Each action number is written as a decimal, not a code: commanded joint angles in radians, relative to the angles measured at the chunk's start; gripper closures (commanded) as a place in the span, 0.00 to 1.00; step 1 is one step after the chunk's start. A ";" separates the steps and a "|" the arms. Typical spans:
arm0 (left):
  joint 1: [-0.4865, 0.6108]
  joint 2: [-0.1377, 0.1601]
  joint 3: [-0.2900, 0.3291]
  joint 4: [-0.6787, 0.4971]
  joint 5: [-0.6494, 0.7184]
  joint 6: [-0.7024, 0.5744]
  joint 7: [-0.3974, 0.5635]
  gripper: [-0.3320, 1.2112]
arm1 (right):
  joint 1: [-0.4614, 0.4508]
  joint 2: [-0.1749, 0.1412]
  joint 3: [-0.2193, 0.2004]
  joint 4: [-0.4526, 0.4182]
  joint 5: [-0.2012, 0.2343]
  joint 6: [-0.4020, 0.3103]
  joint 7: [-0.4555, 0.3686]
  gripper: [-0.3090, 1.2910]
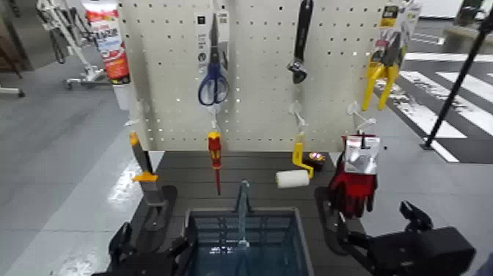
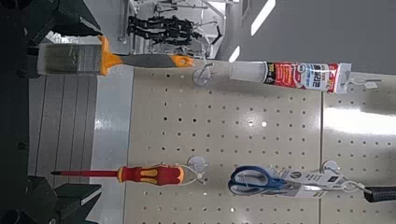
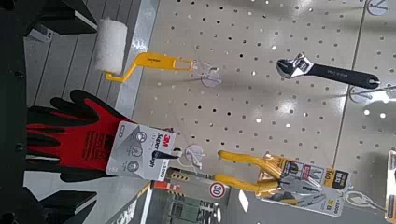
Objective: Put the red colored gloves into the crate.
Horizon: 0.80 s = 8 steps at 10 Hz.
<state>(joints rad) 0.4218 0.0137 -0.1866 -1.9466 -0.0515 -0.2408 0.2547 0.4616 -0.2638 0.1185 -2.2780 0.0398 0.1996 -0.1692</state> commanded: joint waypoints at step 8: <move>-0.003 0.000 -0.007 0.005 0.007 0.005 -0.003 0.29 | -0.043 -0.006 -0.077 0.025 -0.038 0.007 0.068 0.27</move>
<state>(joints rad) 0.4195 0.0137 -0.1931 -1.9435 -0.0451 -0.2362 0.2516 0.4329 -0.2666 0.0497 -2.2579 0.0035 0.2009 -0.1036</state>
